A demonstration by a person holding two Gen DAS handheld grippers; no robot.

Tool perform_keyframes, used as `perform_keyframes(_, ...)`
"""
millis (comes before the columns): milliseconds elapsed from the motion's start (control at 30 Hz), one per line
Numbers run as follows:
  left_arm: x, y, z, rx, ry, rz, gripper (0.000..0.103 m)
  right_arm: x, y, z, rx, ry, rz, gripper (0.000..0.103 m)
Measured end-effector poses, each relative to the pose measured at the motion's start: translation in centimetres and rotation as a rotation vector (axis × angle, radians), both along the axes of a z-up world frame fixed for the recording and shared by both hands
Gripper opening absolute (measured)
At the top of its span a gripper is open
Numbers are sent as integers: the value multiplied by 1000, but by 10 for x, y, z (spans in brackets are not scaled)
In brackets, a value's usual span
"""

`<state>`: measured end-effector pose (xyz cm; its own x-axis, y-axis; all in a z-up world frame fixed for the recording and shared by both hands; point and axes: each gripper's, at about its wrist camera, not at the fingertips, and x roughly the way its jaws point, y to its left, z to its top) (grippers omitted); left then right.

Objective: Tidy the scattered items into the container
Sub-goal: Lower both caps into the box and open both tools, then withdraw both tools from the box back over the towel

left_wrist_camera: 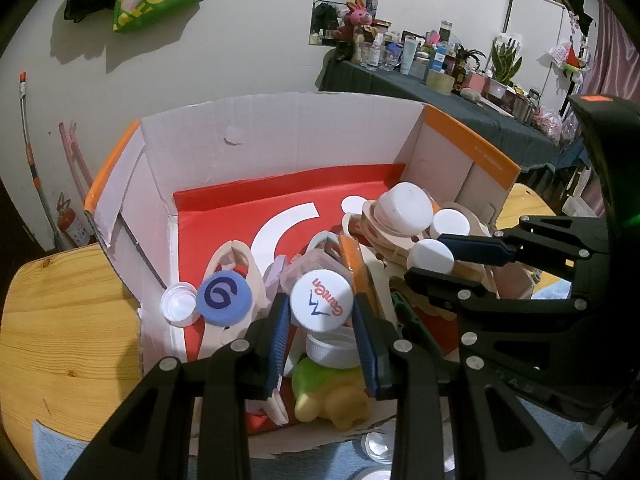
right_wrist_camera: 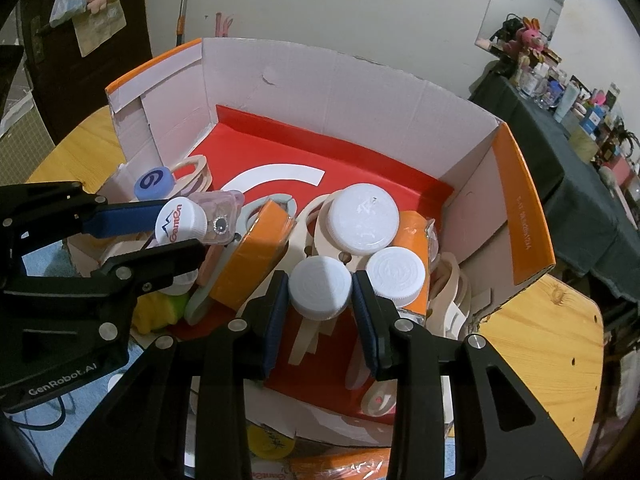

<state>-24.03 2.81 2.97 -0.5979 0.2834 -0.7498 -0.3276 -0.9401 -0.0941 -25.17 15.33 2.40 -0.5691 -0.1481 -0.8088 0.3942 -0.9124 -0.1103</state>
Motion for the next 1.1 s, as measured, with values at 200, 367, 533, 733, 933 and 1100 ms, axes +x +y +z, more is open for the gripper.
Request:
perform_keyframes(200,2,3,0,1,-5,-2,35,0,1,0,-6,-7,-15,47)
perform_keyframes(367,1,2,-1,7,-8,0,35,0,3,-1,-17,-4,-20,49)
perform_keyframes(533,2,2,-1,9,-9,3,39,0,4,0,-14,0,-21,49)
perform_keyframes(733,2,0,1,24,-2,11,46,0,5,3,-19,6,-28,49)
perform_keyframes(933,4,0,4,22,3,10,46,1,7,7,-25,19,-39,54)
perform_keyframes(1100,7,-1,9,24,14,12,46,3,8,12,-28,27,-40,54)
